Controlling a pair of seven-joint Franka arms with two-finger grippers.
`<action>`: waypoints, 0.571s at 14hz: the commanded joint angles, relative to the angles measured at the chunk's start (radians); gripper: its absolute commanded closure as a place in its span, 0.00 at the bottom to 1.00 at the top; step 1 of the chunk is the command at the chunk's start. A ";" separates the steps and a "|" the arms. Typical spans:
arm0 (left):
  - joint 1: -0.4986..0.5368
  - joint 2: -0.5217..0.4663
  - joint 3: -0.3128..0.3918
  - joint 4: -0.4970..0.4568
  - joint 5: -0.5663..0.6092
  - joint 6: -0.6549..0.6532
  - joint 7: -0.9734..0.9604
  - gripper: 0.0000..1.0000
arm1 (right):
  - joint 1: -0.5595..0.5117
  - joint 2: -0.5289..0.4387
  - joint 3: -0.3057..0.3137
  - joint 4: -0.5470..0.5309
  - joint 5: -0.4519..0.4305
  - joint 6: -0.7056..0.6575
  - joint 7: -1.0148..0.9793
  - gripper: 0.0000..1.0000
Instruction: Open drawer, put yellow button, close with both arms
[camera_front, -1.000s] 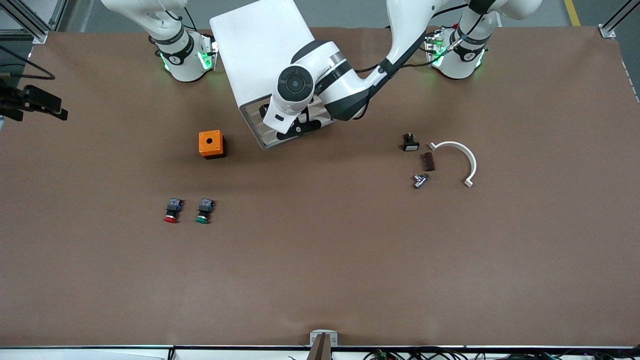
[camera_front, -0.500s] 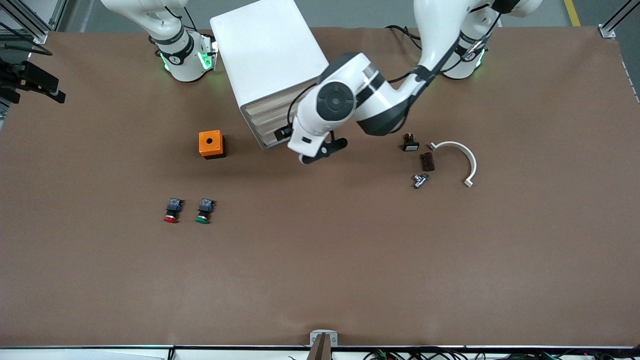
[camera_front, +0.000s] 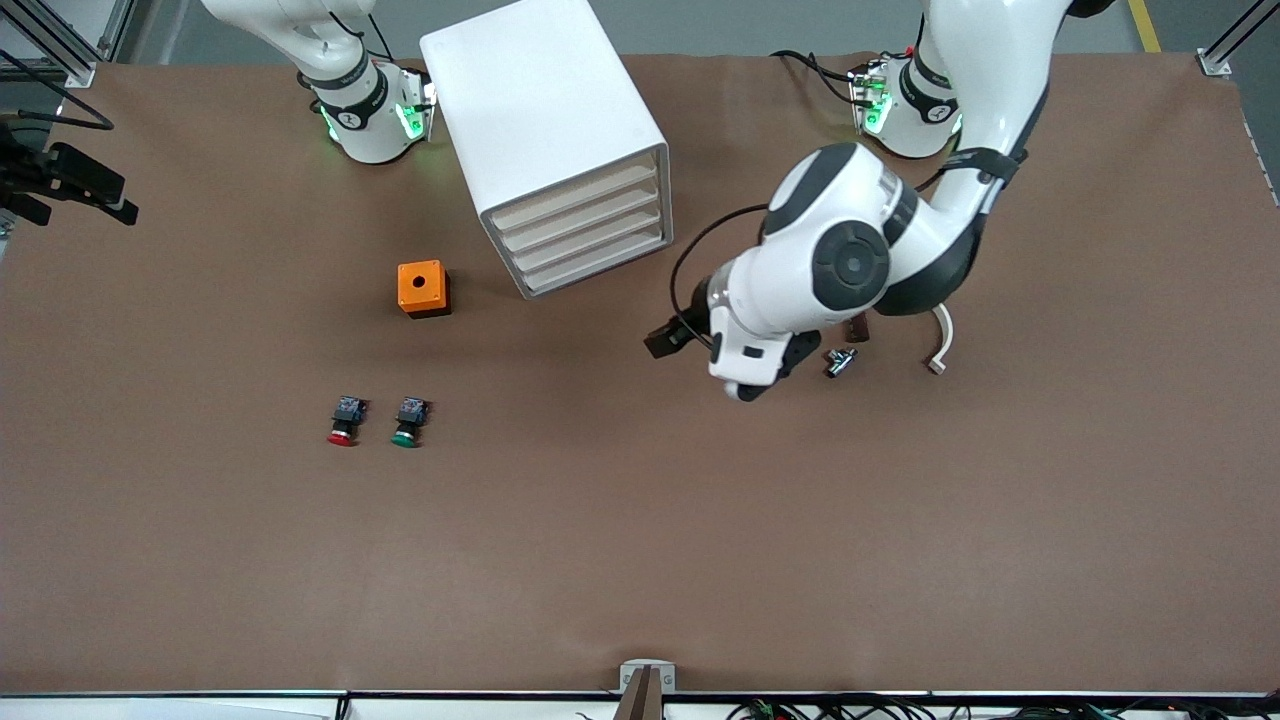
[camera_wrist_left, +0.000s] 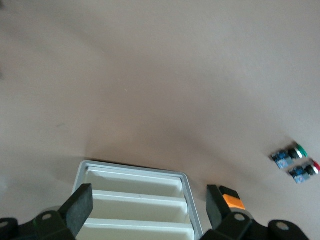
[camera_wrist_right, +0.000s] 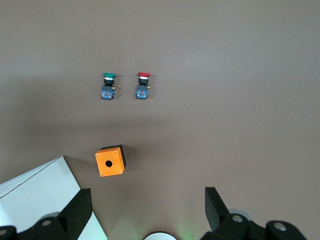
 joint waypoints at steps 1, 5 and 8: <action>0.044 -0.030 -0.005 -0.020 -0.003 -0.023 -0.004 0.00 | -0.014 -0.050 0.006 -0.048 0.013 0.022 0.014 0.00; 0.105 -0.028 -0.005 -0.019 -0.004 -0.025 -0.008 0.00 | -0.020 -0.050 0.006 -0.045 0.012 0.022 0.011 0.00; 0.131 -0.031 -0.006 -0.015 -0.006 -0.025 -0.007 0.00 | -0.020 -0.048 0.006 -0.045 0.009 0.022 0.008 0.00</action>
